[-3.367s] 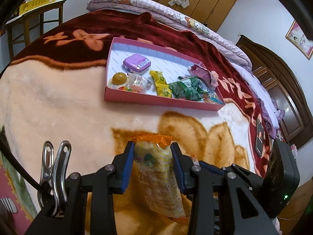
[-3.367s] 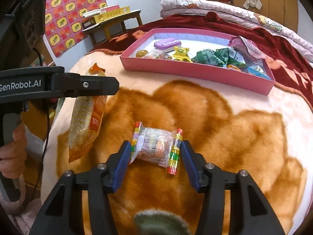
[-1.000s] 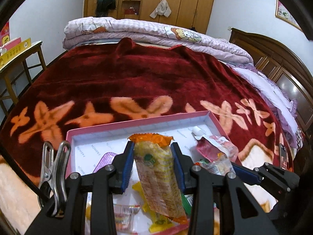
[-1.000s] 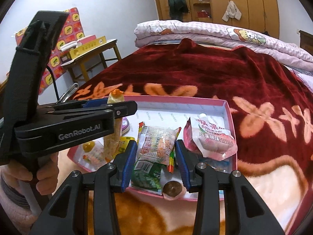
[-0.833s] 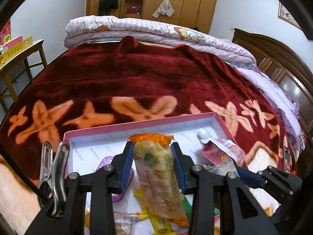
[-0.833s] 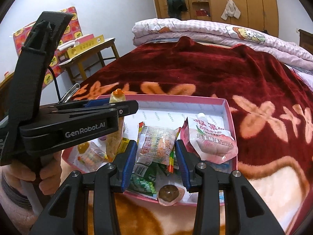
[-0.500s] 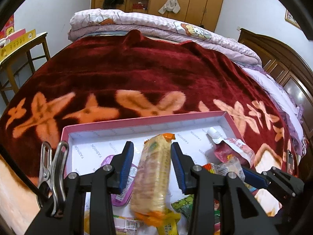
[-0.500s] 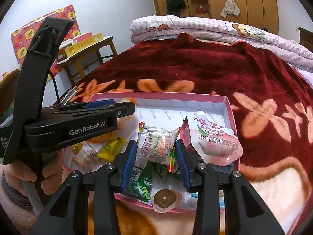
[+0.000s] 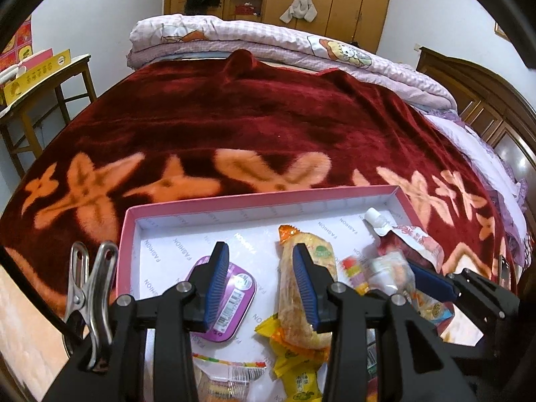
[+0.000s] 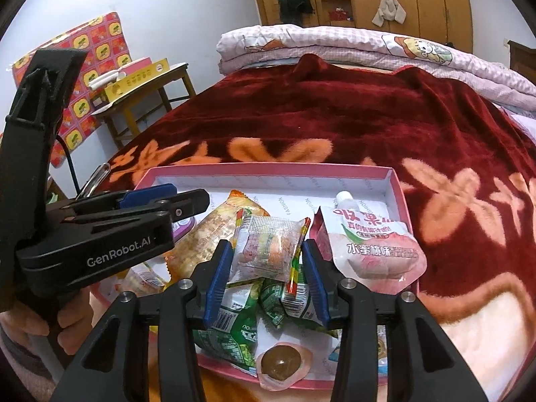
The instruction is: Organize snacks
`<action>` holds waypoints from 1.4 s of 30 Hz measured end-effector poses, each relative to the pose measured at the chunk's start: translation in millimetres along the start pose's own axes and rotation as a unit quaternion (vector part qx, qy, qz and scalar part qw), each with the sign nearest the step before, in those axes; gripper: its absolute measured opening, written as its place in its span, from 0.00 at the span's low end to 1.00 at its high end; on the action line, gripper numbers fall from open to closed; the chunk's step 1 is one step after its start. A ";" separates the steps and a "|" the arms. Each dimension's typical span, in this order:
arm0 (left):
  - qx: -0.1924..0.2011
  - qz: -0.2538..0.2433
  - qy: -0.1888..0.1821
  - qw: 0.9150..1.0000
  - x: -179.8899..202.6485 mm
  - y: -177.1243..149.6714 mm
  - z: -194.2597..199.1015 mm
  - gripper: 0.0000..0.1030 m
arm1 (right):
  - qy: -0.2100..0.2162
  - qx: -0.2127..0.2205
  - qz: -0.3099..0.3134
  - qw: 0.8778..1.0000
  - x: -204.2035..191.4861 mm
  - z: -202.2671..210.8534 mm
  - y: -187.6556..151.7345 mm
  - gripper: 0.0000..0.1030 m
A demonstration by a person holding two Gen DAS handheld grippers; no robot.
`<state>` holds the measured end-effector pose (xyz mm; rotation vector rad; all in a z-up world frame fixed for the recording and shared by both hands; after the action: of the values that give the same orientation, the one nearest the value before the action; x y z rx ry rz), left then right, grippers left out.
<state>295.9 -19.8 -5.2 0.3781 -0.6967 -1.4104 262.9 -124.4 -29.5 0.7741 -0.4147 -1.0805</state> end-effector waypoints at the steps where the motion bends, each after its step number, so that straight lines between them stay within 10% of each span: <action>1: 0.001 0.001 0.001 1.000 -0.8 -0.6 1.4 0.40 | -0.001 0.002 0.002 1.000 -0.8 0.9 0.4 0.48; 42: 0.004 0.004 0.034 0.999 -4.7 -77.1 71.9 0.43 | 0.001 0.012 -0.033 0.999 -24.3 57.3 -44.8 0.54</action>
<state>190.5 -15.1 -0.6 0.4277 -0.6481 -1.3811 187.2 -134.2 -22.4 0.8152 -0.4041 -1.1385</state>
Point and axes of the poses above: each gripper's, at about its wrist camera, not at the fingertips, and z roughly against the way its jaws point, x to its right, y to its top, the point moved 10 cm from there along -z, roughly the way its jaws point, and after that the axes turned 9 degrees about z, right-handed, at the moved point
